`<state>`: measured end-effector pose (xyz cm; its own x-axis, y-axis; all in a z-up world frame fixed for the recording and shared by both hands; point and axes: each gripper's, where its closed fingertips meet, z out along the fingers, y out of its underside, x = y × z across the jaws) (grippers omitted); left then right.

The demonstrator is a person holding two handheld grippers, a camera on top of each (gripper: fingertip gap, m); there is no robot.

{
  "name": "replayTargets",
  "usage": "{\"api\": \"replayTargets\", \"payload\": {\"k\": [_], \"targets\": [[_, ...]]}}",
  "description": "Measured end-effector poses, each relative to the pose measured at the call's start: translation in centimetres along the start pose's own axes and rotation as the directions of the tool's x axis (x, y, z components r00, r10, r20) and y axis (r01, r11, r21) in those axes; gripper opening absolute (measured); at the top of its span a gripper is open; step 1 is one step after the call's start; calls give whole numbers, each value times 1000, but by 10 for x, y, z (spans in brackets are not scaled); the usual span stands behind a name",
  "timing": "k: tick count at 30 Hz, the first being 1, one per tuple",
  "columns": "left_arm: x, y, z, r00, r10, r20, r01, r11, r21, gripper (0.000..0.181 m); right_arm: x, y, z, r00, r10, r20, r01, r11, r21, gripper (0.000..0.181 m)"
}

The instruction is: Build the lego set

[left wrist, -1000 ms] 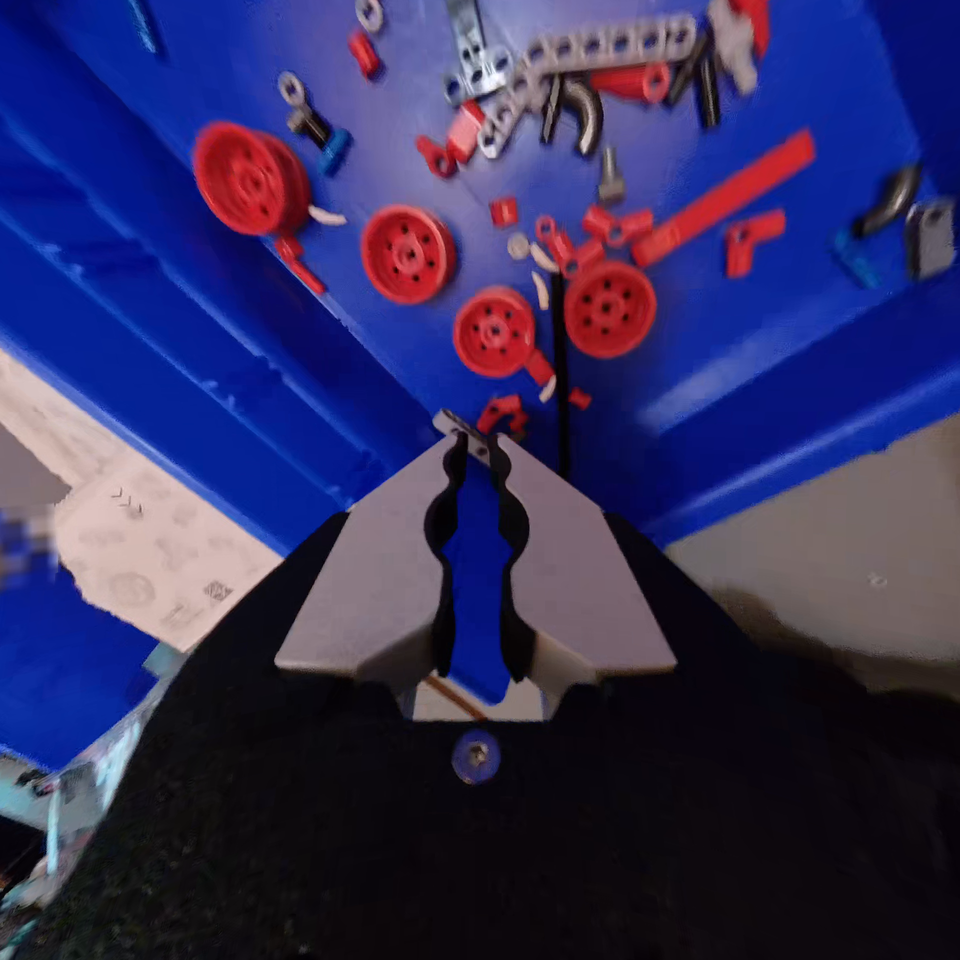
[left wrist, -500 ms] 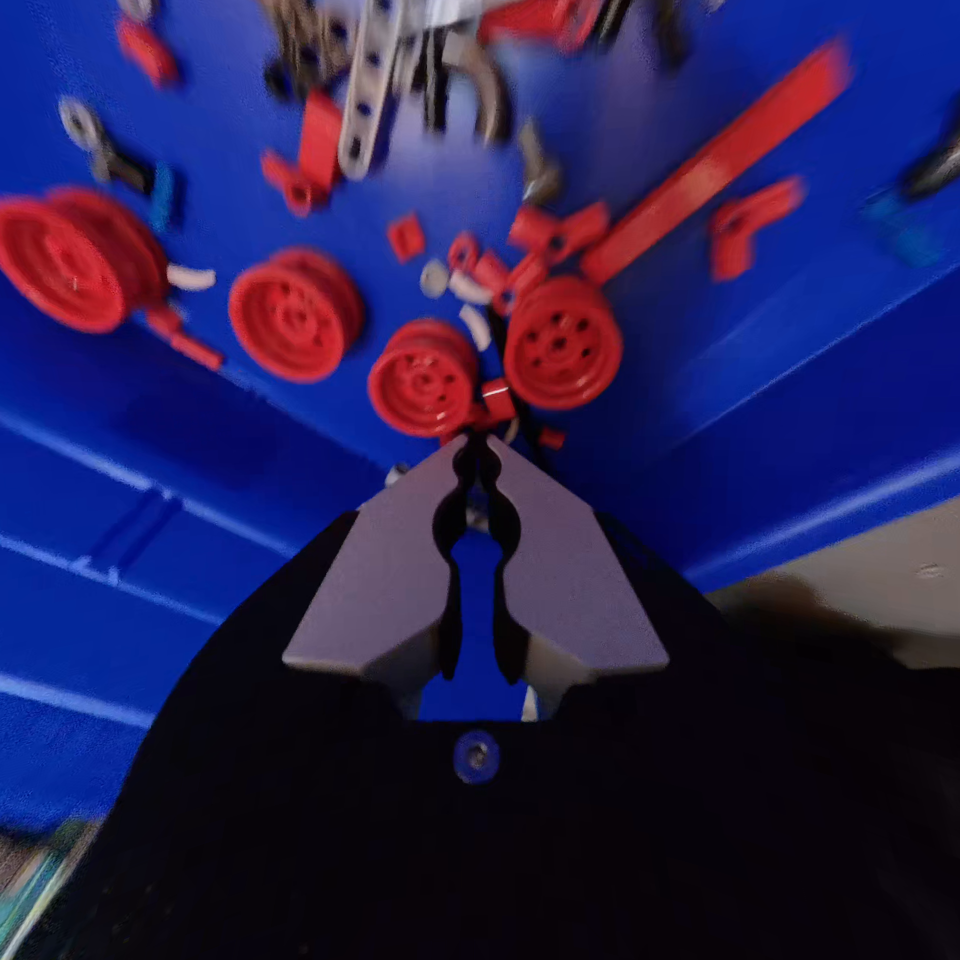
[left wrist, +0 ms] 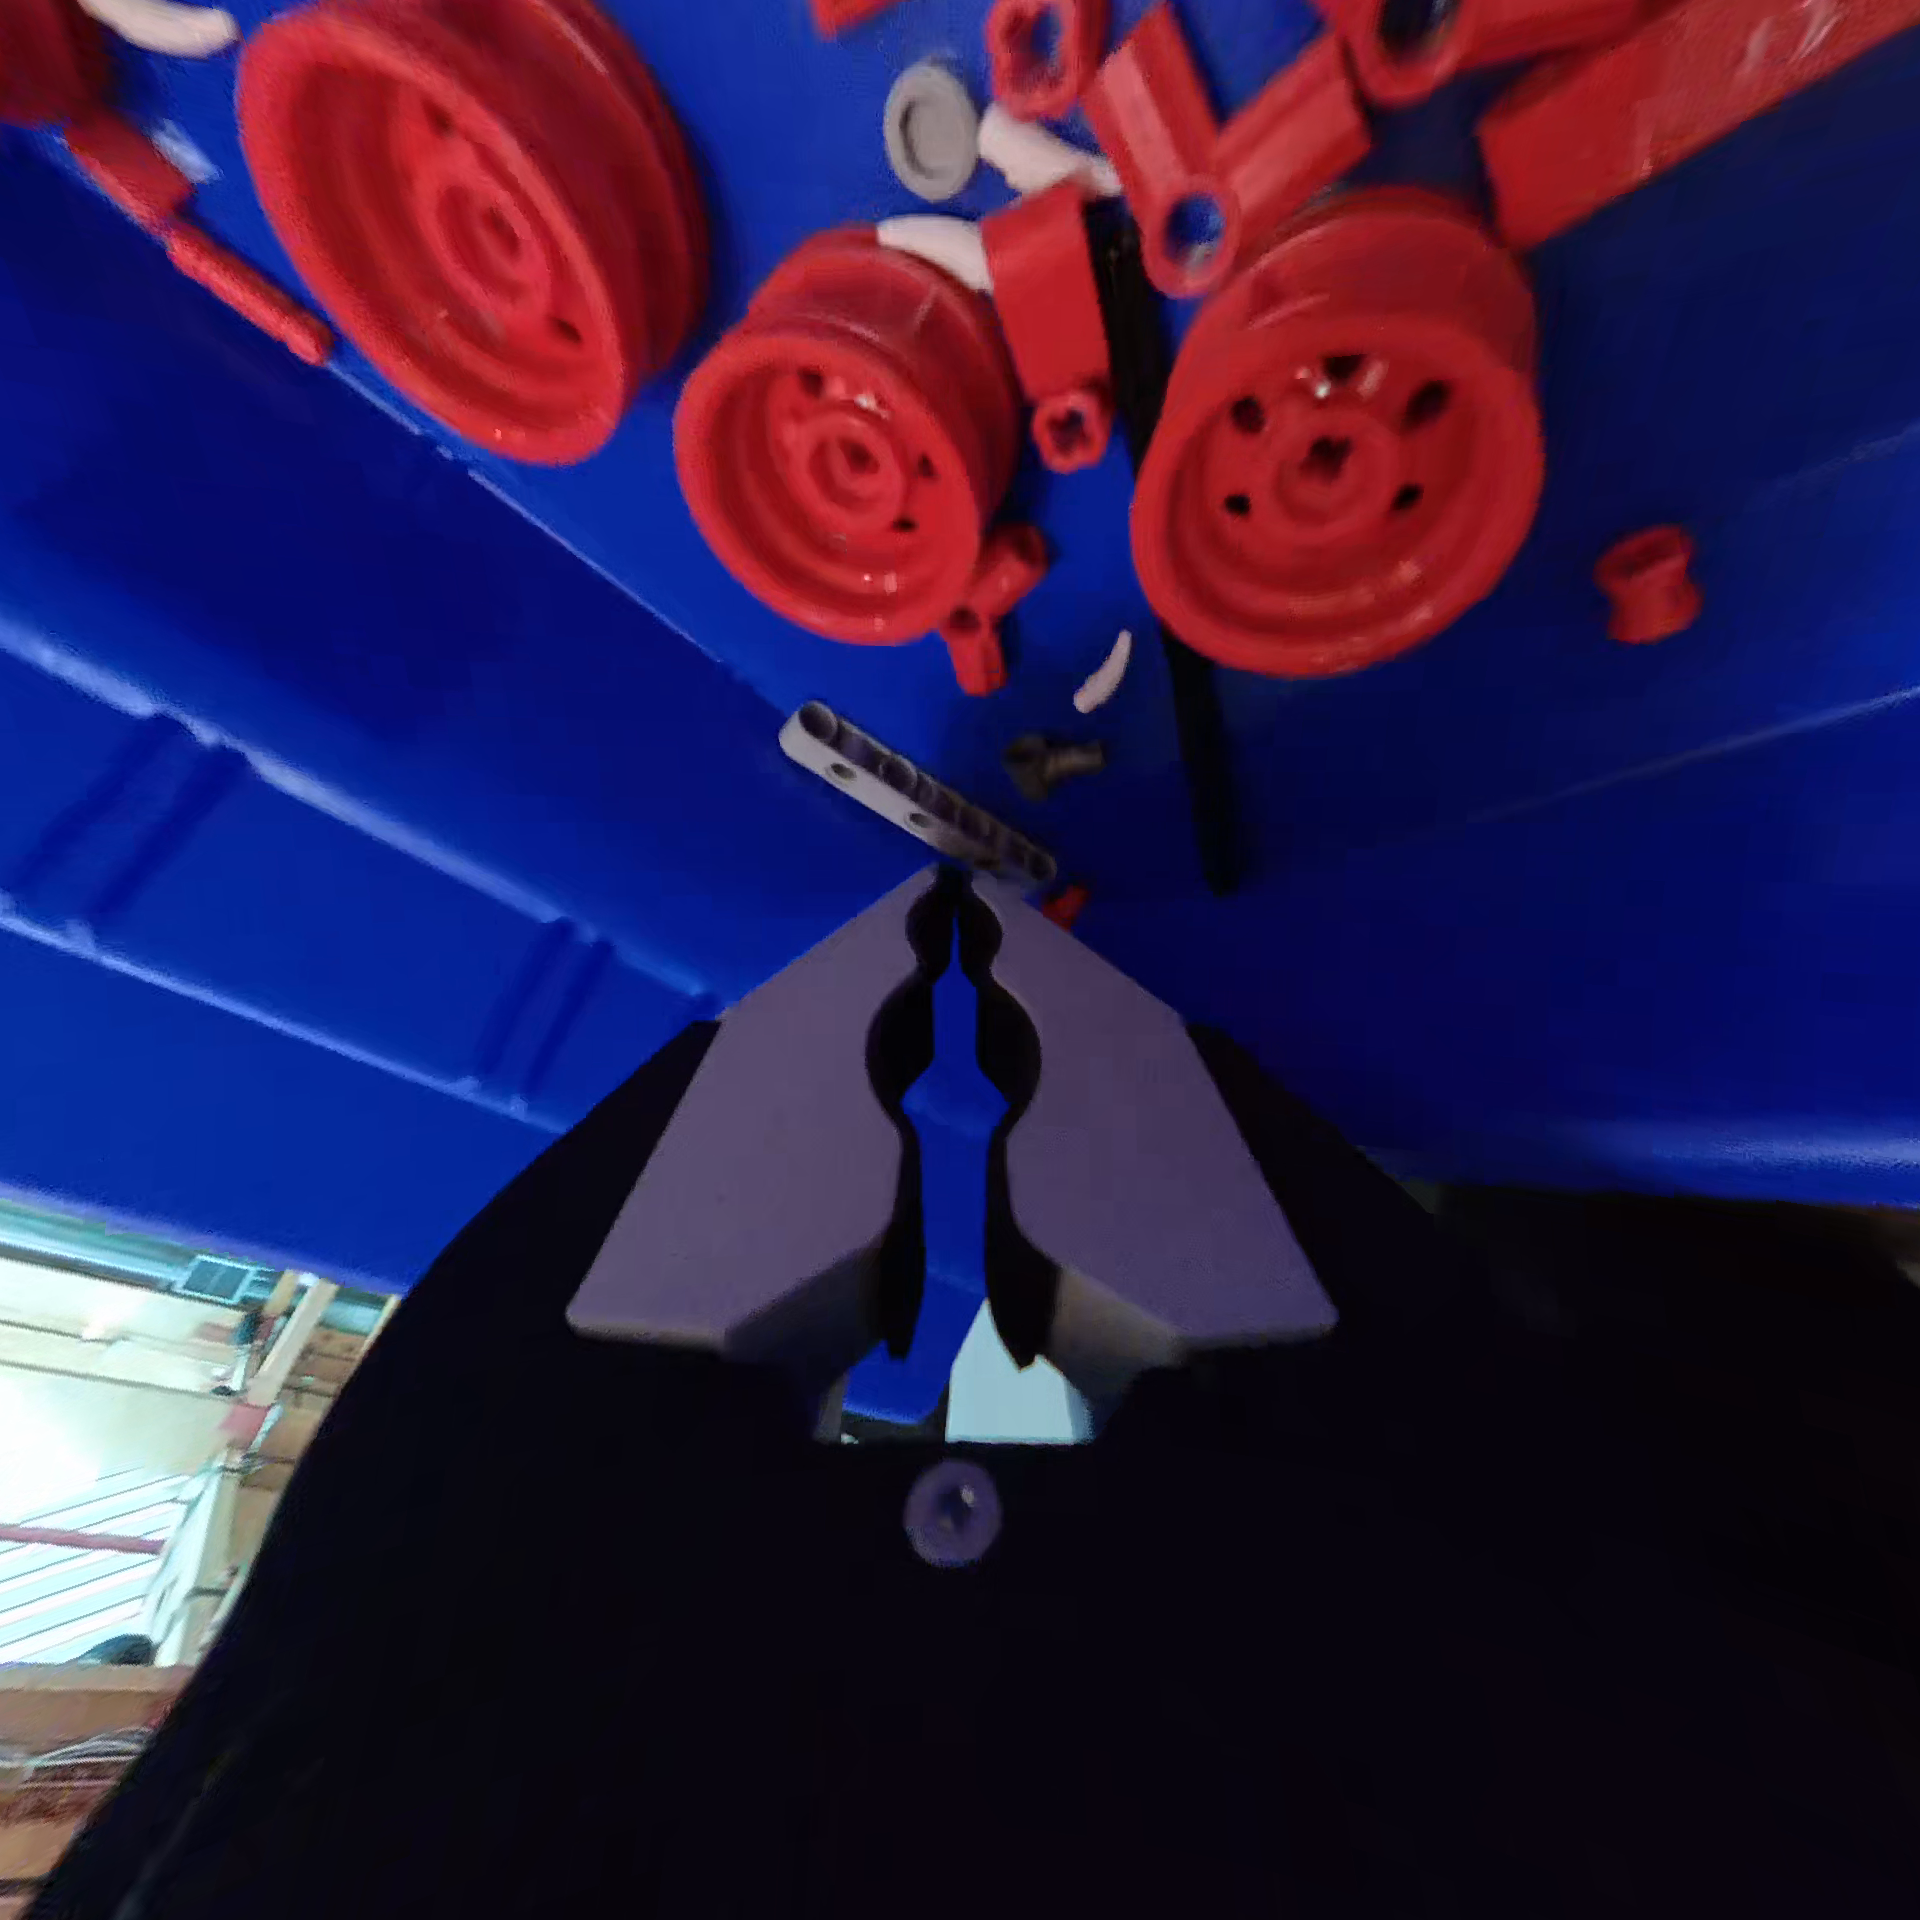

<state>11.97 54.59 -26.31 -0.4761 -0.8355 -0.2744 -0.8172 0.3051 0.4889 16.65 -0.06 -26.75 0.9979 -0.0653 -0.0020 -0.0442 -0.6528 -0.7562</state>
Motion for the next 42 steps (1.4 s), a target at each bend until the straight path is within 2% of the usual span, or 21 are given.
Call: {"api": "replayTargets", "payload": {"k": [2, 3, 5, 6, 7, 9, 11, 14, 17, 20, 22, 24, 25, 29, 31, 32, 34, 36, 37, 39, 42], "targets": [[-1, -2, 0, 1000, 29, -5, -29, 999, 27, 0, 0, 0, 0, 1000, -3, -3, 3, 1000, 0, 14], [0, -8, -4, 999, 37, -18, -36, 995, 90, 0, 0, 0, 0, 1000, -3, -2, 3, 1000, 0, 14], [14, -33, -21, 991, 53, -127, -11, 950, 313, 0, 0, 0, 0, 1000, -2, -2, 2, 1000, 0, 14], [15, -39, -31, 987, 44, -153, 19, 922, 386, 0, 0, 0, 0, 1000, 0, -1, 0, 1000, 0, 14], [7, -37, -36, 992, 7, -130, 46, 913, 405, 0, 0, 0, 0, 1000, 0, 0, 0, 1000, 0, 14], [-8, -24, -39, 996, -57, -75, 82, 916, 393, 0, 0, 0, 0, 1000, -1, -1, 1, 1000, 0, 14], [-4, -15, -33, 991, -81, -107, 114, 931, 347, 0, 0, 0, 0, 1000, -2, -2, 2, 1000, 0, 14], [-4, 9, -9, 1000, -31, -5, 32, 995, 91, 0, 0, 0, 0, 1000, -7, -6, 7, 1000, 0, 14], [1, 11, 6, 994, 103, 35, -101, 993, -62, 0, 0, 0, 0, 1000, -13, -11, 13, 1000, 0, 14], [0, 6, 8, 987, 161, 27, -160, 986, -51, 0, 0, 0, 0, 1000, -16, -14, 16, 1000, 0, 14], [-2, -7, 2, 989, 146, 21, -147, 984, 97, 0, 0, 0, 0, 1000, -13, -11, 13, 1000, 0, 14], [-1, -33, -18, 995, 96, -36, -78, 937, 341, 0, 0, 0, 0, 1000, -7, -7, 7, 1000, 0, 14], [-4, -41, -30, 996, 62, -57, -32, 905, 425, 0, 0, 0, 0, 1000, -5, -5, 5, 1000, 0, 14], [-42, -36, -52, 989, -147, -32, 140, 829, 541, 0, 0, 0, 0, 1000, -3, -3, 3, 1000, 0, 14], [-59, -38, -61, 970, -237, -47, 216, 763, 609, 0, 0, 0, 0, 1000, -2, -3, 2, 1000, 0, 14], [-70, -42, -68, 957, -286, -54, 251, 715, 653, 0, 0, 0, 0, 1000, -3, -3, 3, 1000, 0, 14], [-89, -59, -88, 924, -366, -112, 314, 555, 770, 0, 0, 0, 0, 1000, -2, -2, 2, 1000, 0, 14], [-96, -82, -104, 884, -387, -263, 414, 383, 826, 0, 0, 0, 0, 1000, -3, -3, 3, 1000, 0, 14], [-97, -91, -105, 855, -395, -336, 475, 337, 813, 0, 0, 0, 0, 1000, -2, -3, 2, 1000, 0, 14], [-103, -102, -95, 794, -462, -395, 565, 321, 760, 0, 0, 0, 0, 1000, -2, -3, 2, 1000, 0, 14], [-105, -112, -69, 777, -549, -309, 572, 410, 710, 0, 0, 0, 0, 1000, 2, 1, -2, 1000, 0, 14]]}}
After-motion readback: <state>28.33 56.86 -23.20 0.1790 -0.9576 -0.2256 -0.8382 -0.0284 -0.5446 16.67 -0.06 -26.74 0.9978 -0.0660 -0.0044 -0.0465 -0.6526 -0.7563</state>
